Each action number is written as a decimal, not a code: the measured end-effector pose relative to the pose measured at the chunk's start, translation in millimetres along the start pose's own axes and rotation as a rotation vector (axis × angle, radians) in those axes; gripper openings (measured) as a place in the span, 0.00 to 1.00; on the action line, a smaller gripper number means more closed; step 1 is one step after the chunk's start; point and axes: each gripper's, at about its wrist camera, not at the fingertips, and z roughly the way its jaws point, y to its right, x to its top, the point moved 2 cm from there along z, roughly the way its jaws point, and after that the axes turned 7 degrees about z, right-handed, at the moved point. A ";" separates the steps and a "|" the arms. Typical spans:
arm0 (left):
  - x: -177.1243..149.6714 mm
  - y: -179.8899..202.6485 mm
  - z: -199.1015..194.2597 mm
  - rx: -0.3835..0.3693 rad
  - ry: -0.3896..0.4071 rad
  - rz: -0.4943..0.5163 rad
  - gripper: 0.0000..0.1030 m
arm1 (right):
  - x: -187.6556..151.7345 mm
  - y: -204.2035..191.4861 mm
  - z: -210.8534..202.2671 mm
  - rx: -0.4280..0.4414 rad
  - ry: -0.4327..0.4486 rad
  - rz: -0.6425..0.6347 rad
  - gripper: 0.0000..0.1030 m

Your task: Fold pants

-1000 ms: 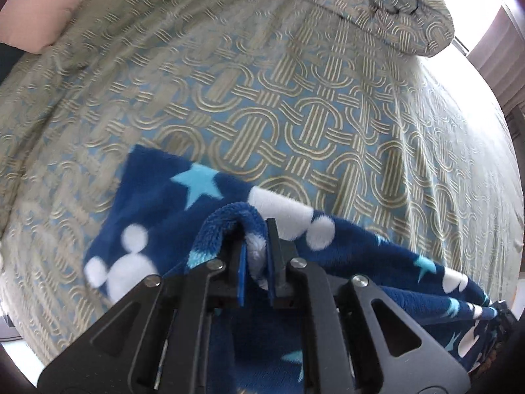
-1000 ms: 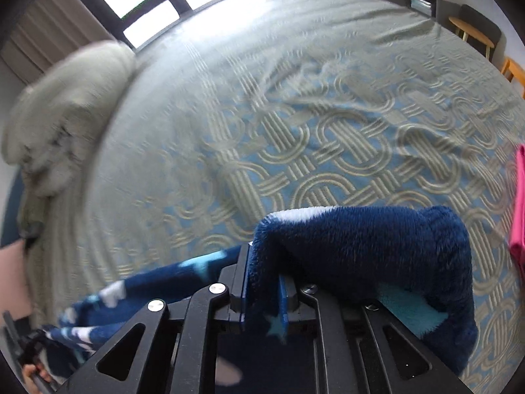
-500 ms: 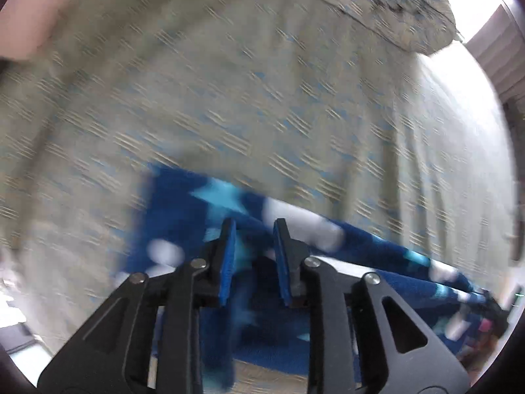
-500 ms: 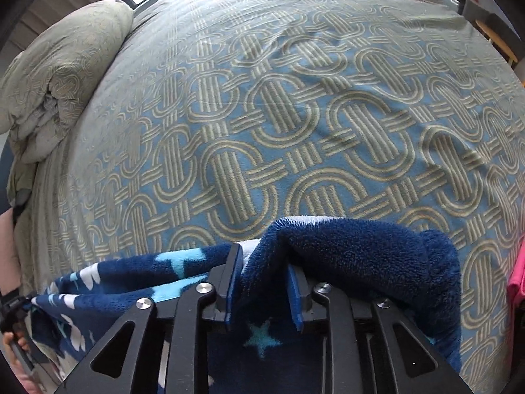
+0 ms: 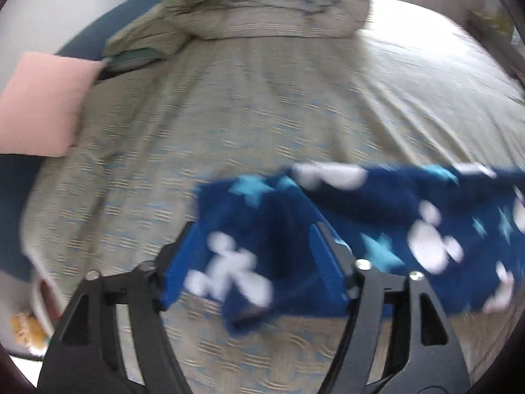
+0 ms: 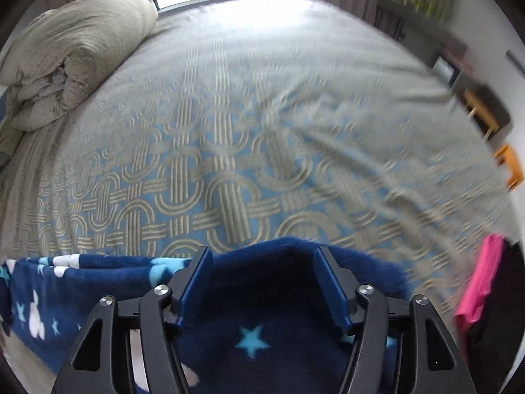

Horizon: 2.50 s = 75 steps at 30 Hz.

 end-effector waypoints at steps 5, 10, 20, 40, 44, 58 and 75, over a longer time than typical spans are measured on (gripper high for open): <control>-28.4 45.0 24.4 0.050 -0.013 0.137 0.79 | -27.1 12.6 -49.4 0.034 0.115 0.011 0.76; -30.7 67.9 52.6 0.154 -0.050 0.236 0.79 | -82.9 35.2 -68.6 -0.003 0.135 0.037 0.80; 19.3 -67.9 51.1 0.461 -0.088 -0.115 0.79 | -142.3 95.3 -64.0 -0.062 -0.004 0.217 0.80; 6.7 -142.1 54.7 0.137 -0.143 -0.338 0.87 | -151.0 55.4 -76.5 -0.012 0.010 0.113 0.80; -2.0 -152.9 59.2 0.140 -0.165 -0.340 0.87 | -152.8 62.6 -77.1 -0.019 0.003 0.142 0.80; 20.8 -165.3 26.4 -0.042 -0.004 -0.334 0.87 | -151.7 44.0 -75.7 -0.031 -0.006 0.095 0.80; -31.3 -203.5 41.2 -0.462 -0.044 -0.685 0.87 | -149.0 26.9 -74.0 -0.034 -0.020 0.060 0.80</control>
